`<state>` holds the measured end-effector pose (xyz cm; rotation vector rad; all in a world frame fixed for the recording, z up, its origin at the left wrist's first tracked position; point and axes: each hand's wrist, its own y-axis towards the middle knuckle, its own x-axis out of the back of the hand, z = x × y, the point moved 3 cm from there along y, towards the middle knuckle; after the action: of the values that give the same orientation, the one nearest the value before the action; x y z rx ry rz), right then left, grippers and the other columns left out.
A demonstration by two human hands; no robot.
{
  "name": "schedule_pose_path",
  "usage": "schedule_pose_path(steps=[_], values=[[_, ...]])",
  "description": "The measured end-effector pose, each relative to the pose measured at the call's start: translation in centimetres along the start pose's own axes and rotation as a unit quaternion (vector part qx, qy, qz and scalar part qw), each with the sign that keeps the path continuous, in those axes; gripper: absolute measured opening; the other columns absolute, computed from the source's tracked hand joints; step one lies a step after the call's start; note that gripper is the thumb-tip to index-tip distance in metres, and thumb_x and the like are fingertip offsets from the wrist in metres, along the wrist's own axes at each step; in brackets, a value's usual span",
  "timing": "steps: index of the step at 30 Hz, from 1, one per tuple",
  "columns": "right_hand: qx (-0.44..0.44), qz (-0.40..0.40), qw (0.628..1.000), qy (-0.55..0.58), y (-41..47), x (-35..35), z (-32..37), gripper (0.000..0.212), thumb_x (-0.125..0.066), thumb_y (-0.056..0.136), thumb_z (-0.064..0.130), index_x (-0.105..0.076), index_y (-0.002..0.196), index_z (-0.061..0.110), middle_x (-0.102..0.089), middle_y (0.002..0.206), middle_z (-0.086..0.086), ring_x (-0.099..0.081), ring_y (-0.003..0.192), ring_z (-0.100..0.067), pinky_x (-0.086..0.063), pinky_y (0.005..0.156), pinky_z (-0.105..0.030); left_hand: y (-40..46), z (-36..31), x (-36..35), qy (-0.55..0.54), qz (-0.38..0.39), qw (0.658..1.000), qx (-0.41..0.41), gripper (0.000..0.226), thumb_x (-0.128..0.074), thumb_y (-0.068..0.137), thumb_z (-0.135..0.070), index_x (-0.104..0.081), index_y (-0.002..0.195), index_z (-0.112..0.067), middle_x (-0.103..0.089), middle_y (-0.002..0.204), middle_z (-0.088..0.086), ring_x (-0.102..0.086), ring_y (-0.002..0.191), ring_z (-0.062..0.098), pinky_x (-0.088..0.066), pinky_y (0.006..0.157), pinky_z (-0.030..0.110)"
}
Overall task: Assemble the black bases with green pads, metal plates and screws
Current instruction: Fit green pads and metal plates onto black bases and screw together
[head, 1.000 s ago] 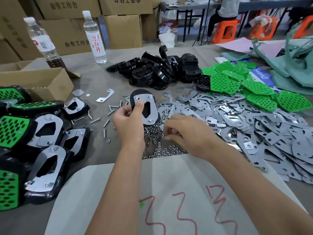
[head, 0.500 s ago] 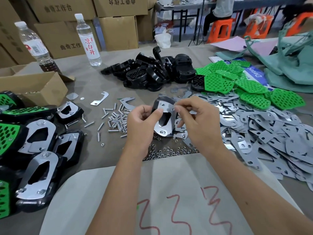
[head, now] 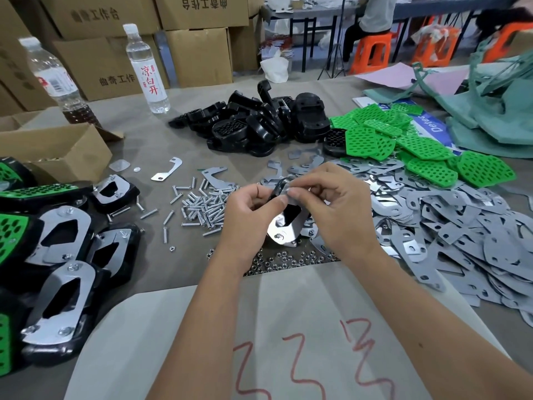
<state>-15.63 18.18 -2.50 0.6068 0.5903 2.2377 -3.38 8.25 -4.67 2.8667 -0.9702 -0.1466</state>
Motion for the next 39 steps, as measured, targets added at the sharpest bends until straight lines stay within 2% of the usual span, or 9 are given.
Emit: schedule_pose_path(steps=[3,6,10,15,19,23,26,31,39], values=[[0.002,0.006,1.000,0.001,0.0,-0.1,-0.1,0.012,-0.083,0.083,0.006,-0.082,0.086,0.018,-0.067,0.083,0.002,-0.059,0.071,-0.012,-0.048,0.066,-0.030,0.0,0.0,-0.1,0.000,0.008,1.000,0.008,0.016,-0.076,0.077,-0.024,-0.073,0.083,-0.010,-0.074,0.075,0.006,-0.068,0.072,0.018,-0.051,0.068,0.027],[-0.023,0.021,0.999,0.032,0.1,-0.3,-0.5,0.015,-0.084,0.082,0.004,-0.082,0.087,0.019,-0.066,0.082,-0.002,-0.059,0.072,-0.023,-0.053,0.069,-0.044,-0.1,-0.1,0.0,-0.001,0.013,1.000,0.017,0.018,-0.076,0.076,-0.025,-0.073,0.084,-0.009,-0.071,0.071,0.005,-0.065,0.067,0.017,-0.049,0.065,0.026],[-0.061,0.052,0.993,0.088,0.3,0.0,-1.0,0.024,-0.083,0.083,0.002,-0.082,0.088,0.025,-0.067,0.086,-0.012,-0.061,0.079,-0.037,-0.056,0.073,-0.047,-0.1,-0.2,-0.1,-0.011,0.013,0.999,0.038,0.009,-0.075,0.076,-0.026,-0.072,0.074,-0.018,-0.068,0.067,0.004,-0.061,0.060,0.016,-0.048,0.055,0.024],[-0.069,0.077,0.988,0.113,0.5,0.3,-1.1,0.026,-0.082,0.084,-0.001,-0.083,0.090,0.024,-0.067,0.089,-0.014,-0.063,0.079,-0.038,-0.059,0.072,-0.034,-0.1,-0.3,0.0,-0.019,0.021,0.999,0.044,0.011,-0.075,0.079,-0.027,-0.071,0.069,-0.022,-0.067,0.068,0.004,-0.060,0.061,0.017,-0.047,0.056,0.024],[-0.069,0.086,0.987,0.115,0.4,0.6,-1.0,0.017,-0.082,0.083,-0.001,-0.083,0.092,0.014,-0.067,0.090,-0.011,-0.064,0.081,-0.037,-0.061,0.071,-0.039,-0.1,-0.3,0.1,-0.019,0.033,0.998,0.048,0.013,-0.073,0.079,-0.028,-0.072,0.075,-0.016,-0.067,0.074,0.011,-0.060,0.069,0.023,-0.047,0.063,0.030],[-0.067,0.145,0.981,0.109,0.6,1.2,-0.8,0.013,-0.080,0.086,0.002,-0.083,0.095,0.010,-0.068,0.093,-0.008,-0.062,0.065,-0.019,-0.052,0.052,-0.027,-0.2,-0.5,0.3,-0.026,0.062,0.995,0.067,0.012,-0.072,0.078,-0.023,-0.069,0.072,-0.014,-0.069,0.071,0.009,-0.063,0.061,0.020,-0.049,0.055,0.025],[-0.086,0.176,0.973,0.120,0.7,1.8,-1.0,0.013,-0.080,0.087,0.004,-0.083,0.097,0.011,-0.067,0.091,-0.009,-0.055,0.053,-0.026,-0.044,0.044,-0.028,-0.3,-0.7,0.2,-0.036,0.093,0.992,0.077,0.013,-0.071,0.079,-0.020,-0.071,0.067,-0.019,-0.069,0.069,0.007,-0.063,0.059,0.017,-0.049,0.055,0.023],[-0.057,0.147,0.984,0.083,0.7,1.6,-0.9,0.014,-0.087,0.080,0.006,-0.083,0.092,0.013,-0.070,0.085,-0.005,-0.063,0.073,-0.026,-0.050,0.069,-0.025,-0.4,-0.9,0.3,-0.036,0.104,0.991,0.082,0.014,-0.069,0.079,-0.021,-0.069,0.065,-0.018,-0.066,0.065,0.004,-0.058,0.056,0.015,-0.046,0.052,0.022],[-0.047,0.213,0.971,0.093,0.9,2.0,-0.8,0.013,-0.081,0.085,0.001,-0.083,0.093,0.012,-0.067,0.089,0.006,-0.059,0.077,-0.015,-0.048,0.075,-0.023,-0.4,-0.9,0.3,-0.029,0.127,0.987,0.092,0.013,-0.069,0.079,-0.020,-0.069,0.066,-0.017,-0.065,0.065,0.004,-0.058,0.055,0.014,-0.046,0.052,0.022]])
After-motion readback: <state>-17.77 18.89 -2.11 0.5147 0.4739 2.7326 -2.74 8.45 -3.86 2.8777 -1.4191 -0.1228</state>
